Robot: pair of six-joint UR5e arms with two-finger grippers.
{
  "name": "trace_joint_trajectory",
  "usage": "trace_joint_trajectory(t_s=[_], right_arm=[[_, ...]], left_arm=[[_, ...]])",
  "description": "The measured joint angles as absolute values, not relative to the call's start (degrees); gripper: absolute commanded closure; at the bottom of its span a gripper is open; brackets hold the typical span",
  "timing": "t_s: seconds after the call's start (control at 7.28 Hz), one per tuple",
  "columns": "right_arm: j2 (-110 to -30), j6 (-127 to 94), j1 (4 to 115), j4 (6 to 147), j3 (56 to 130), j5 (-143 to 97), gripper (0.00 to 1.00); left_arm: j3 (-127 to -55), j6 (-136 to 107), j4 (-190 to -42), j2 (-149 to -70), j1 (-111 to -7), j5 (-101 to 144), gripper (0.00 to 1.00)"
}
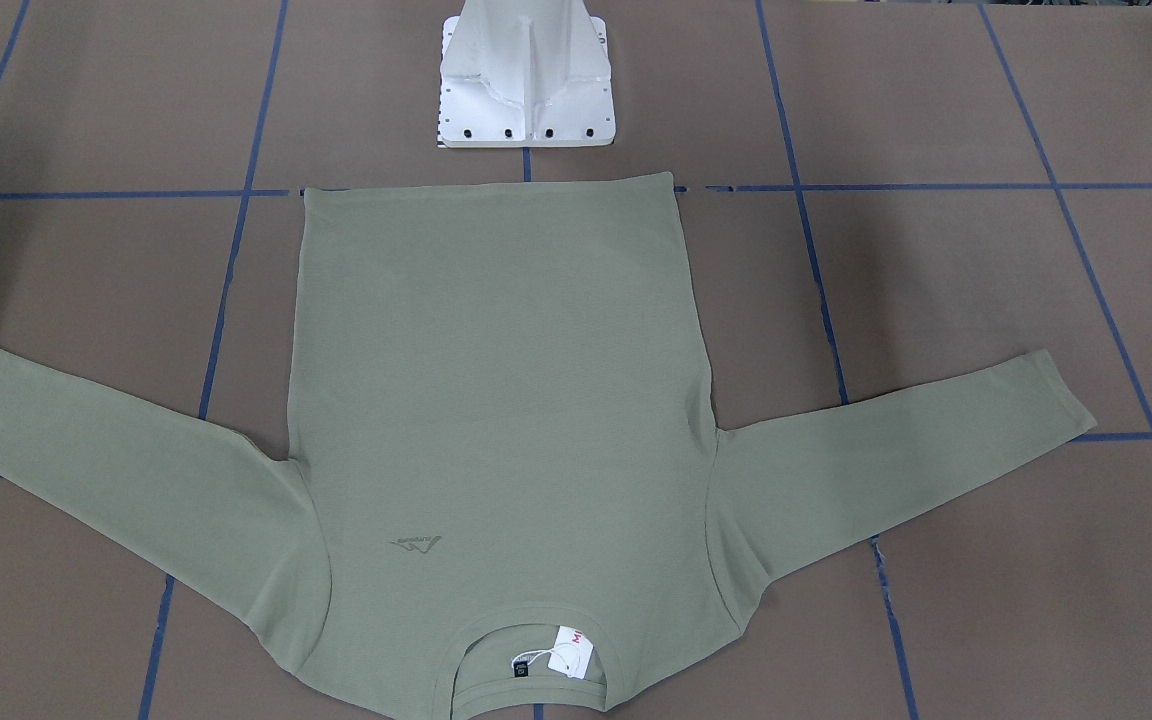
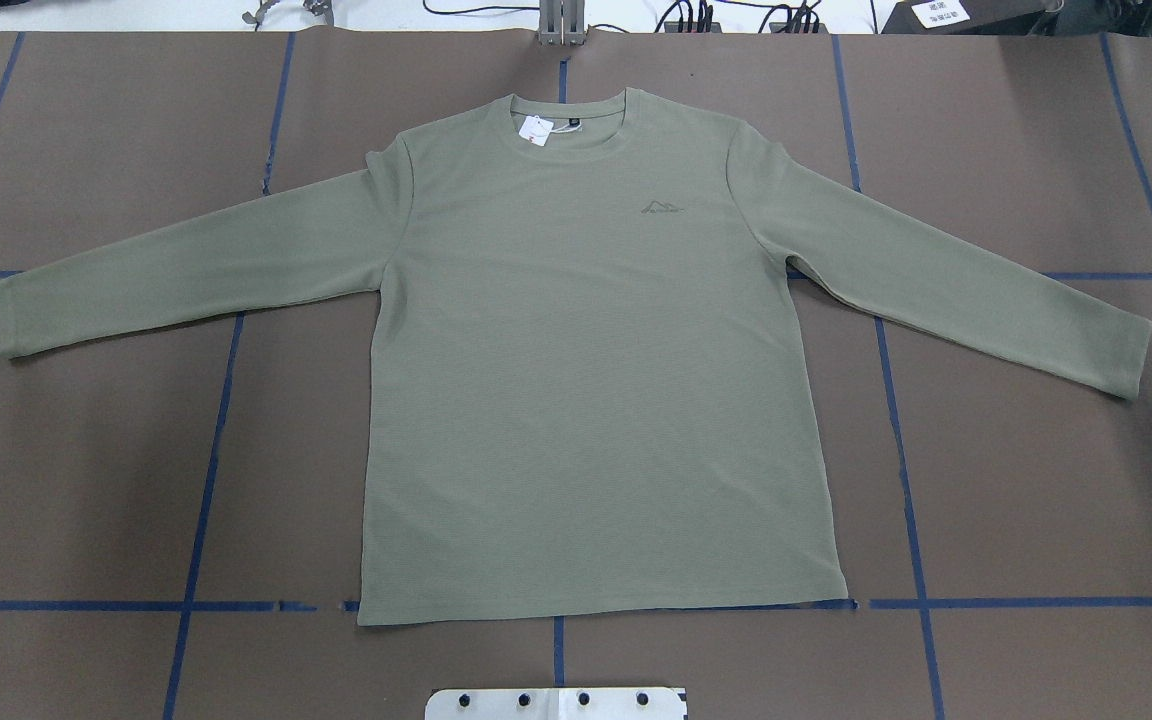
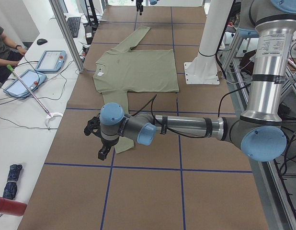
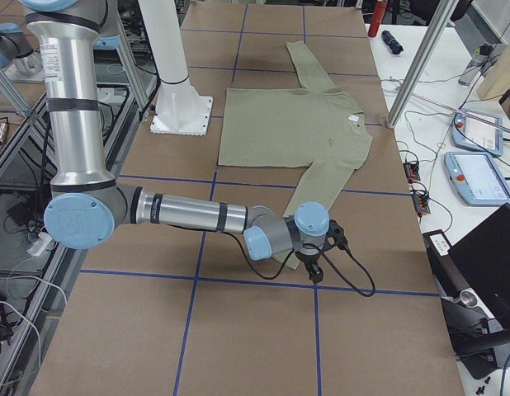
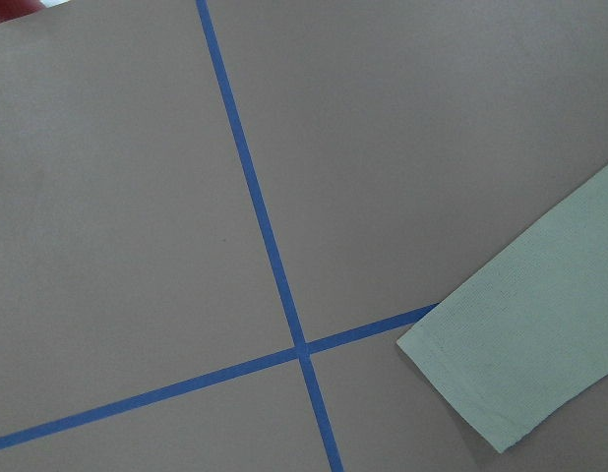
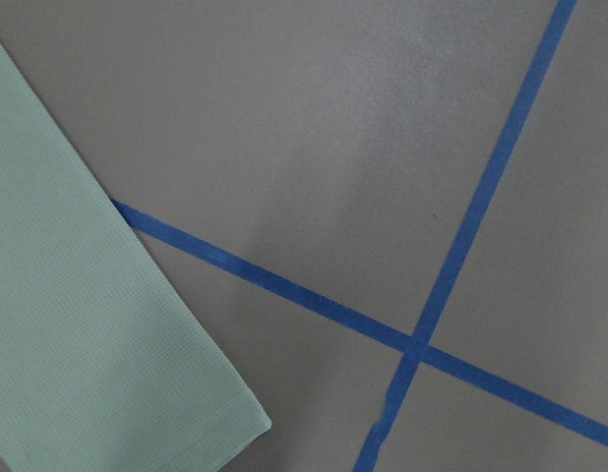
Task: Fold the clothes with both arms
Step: 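Move the right gripper down to the cuff of the sleeve nearest it, then grasp the sleeve cuff with the right gripper and lift it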
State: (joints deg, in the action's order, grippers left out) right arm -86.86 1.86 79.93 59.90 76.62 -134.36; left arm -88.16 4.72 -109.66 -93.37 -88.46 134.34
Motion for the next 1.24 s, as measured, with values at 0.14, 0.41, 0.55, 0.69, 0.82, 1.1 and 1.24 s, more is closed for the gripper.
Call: trace_joint_trajectory(t_s=[0.14,0.41,0.55,0.69,0.82,1.1,1.24], right_arm=[[-87.27,-4.32,78.83,54.82,74.85,-134.58,0.00],[-88.50,-12.13,75.59,49.44,74.01,-134.55,0.00],[-89.27,-13.91,74.32,47.84,73.99,-134.44,0.00],[-89.65,-15.33,72.84,47.03,74.10,-134.29,0.00],[-89.77,-16.31,71.38,46.65,74.34,-134.19,0.00],[-89.73,-16.85,68.98,46.42,74.67,-133.49,0.00],[-89.73,-16.83,68.36,46.41,74.68,-132.85,0.00]], left_arm=[[-88.29,4.74,-111.04,-92.64,-88.46,134.42,0.00],[-88.45,4.73,-112.90,-92.17,-88.43,134.31,0.00],[-88.48,4.74,-113.28,-92.14,-88.42,134.20,0.00],[-88.50,4.74,-113.45,-92.12,-88.42,134.18,0.00],[-88.49,4.77,-113.52,-92.11,-88.42,134.18,0.00],[-88.41,4.88,-113.55,-92.11,-88.42,134.28,0.00],[-88.37,4.91,-113.55,-92.11,-88.42,134.34,0.00]])
